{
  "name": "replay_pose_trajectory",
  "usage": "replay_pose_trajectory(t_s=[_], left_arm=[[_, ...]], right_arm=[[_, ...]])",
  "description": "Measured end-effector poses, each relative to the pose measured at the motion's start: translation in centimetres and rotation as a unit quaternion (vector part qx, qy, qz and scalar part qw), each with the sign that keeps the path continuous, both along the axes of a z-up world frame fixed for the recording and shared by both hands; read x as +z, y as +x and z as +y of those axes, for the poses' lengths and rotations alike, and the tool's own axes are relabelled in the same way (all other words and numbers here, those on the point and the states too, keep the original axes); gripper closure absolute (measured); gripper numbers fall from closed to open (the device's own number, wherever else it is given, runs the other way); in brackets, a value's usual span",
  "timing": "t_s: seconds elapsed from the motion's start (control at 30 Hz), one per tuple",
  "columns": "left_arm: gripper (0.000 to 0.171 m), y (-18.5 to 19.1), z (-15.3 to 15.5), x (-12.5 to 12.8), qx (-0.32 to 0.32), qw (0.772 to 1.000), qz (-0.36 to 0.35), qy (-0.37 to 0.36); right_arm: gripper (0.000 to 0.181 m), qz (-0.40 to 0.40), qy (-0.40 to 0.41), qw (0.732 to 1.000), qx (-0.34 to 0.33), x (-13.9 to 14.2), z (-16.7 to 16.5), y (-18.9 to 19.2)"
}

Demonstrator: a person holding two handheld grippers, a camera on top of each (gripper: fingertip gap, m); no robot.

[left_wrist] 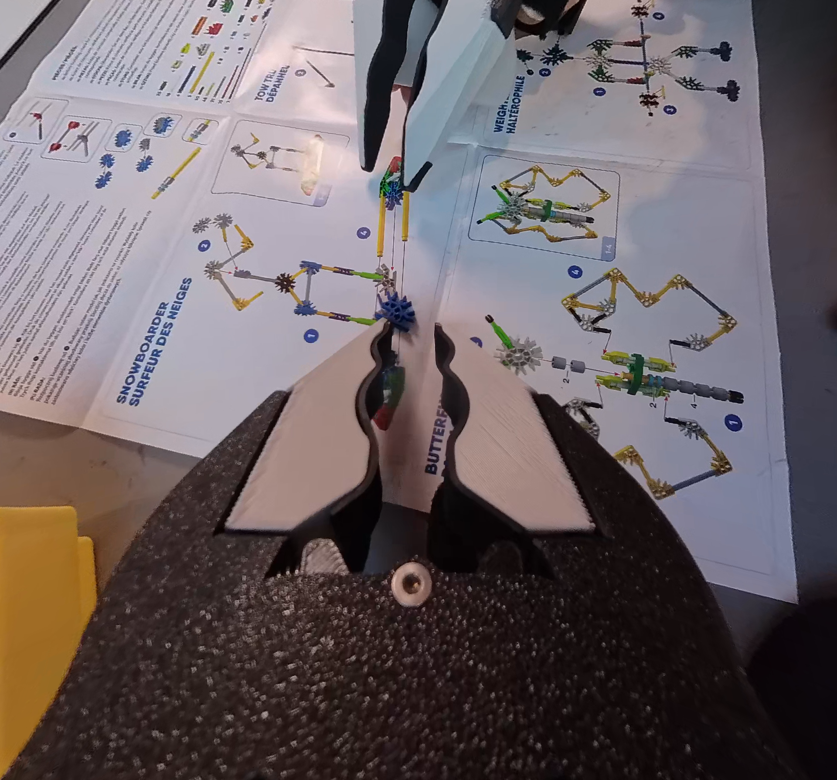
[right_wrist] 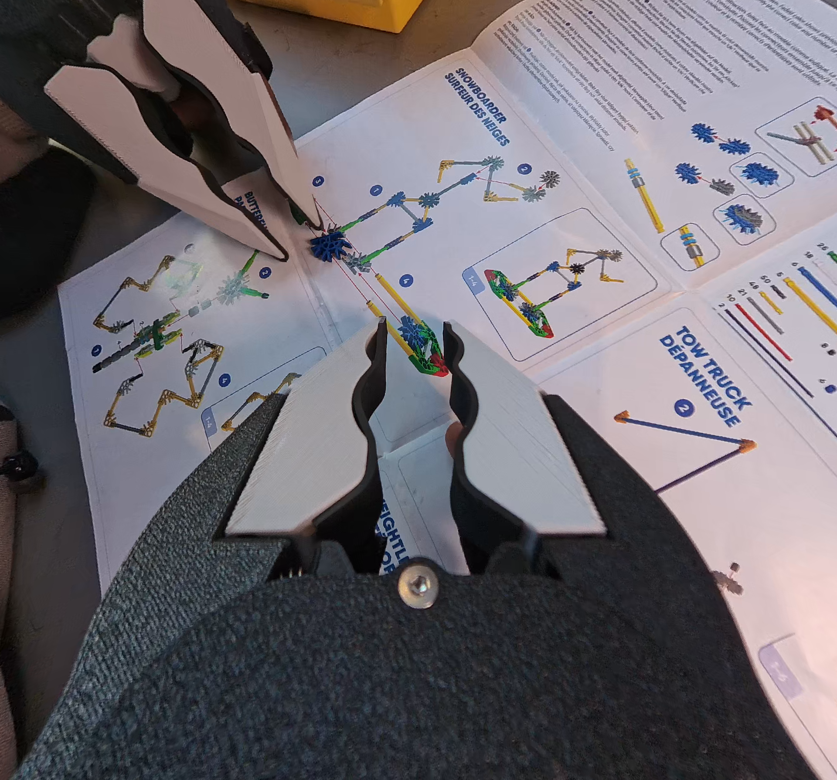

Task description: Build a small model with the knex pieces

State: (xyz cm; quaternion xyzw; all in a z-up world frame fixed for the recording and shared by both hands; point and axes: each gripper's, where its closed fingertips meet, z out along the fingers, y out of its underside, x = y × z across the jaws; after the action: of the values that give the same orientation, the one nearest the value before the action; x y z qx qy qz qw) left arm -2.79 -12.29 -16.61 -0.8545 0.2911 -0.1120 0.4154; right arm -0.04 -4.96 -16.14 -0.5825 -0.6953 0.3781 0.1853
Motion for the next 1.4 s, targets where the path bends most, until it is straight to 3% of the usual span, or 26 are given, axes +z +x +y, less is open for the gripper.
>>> replay_pose_trajectory(t_s=[0.23,0.37,0.63,0.8,0.9,1.13,1.27,1.33,1.4], left_arm=[[0.146,-0.8,1.1,-0.4,-0.008,1.000,0.016,-0.001],[0.151,-0.5,0.9,-0.6,-0.021,1.000,0.011,-0.013],[0.154,-0.5,1.5,-0.4,0.011,1.000,0.019,-0.011],[0.154,1.3,1.8,1.0,-0.001,1.000,-0.003,0.015],[0.154,3.2,2.5,1.2,-0.025,0.999,0.007,0.021],[0.154,4.4,3.9,0.8,-0.039,0.998,0.042,0.014],[0.148,4.2,4.2,-0.5,-0.032,0.997,0.067,-0.002],[0.143,3.7,4.0,0.6,-0.015,0.998,0.053,0.010],[0.140,1.9,3.7,3.5,0.031,0.998,0.036,0.051]], right_arm=[[0.158,-0.001,0.001,1.000,0.002,0.1,0.0,0.1],[0.158,0.006,0.005,1.000,-0.002,0.8,0.3,0.2],[0.158,0.059,0.059,0.996,-0.014,5.6,1.6,1.0],[0.158,0.079,0.094,0.992,-0.025,8.3,3.0,2.8],[0.158,0.067,0.107,0.992,-0.023,7.8,3.0,4.6],[0.157,0.043,0.100,0.993,-0.045,3.7,3.7,8.9],[0.156,0.058,0.100,0.992,-0.057,3.9,4.3,9.6],[0.155,0.078,0.112,0.989,-0.058,4.6,4.8,9.6],[0.156,0.098,0.098,0.989,-0.060,5.2,5.1,9.7]])
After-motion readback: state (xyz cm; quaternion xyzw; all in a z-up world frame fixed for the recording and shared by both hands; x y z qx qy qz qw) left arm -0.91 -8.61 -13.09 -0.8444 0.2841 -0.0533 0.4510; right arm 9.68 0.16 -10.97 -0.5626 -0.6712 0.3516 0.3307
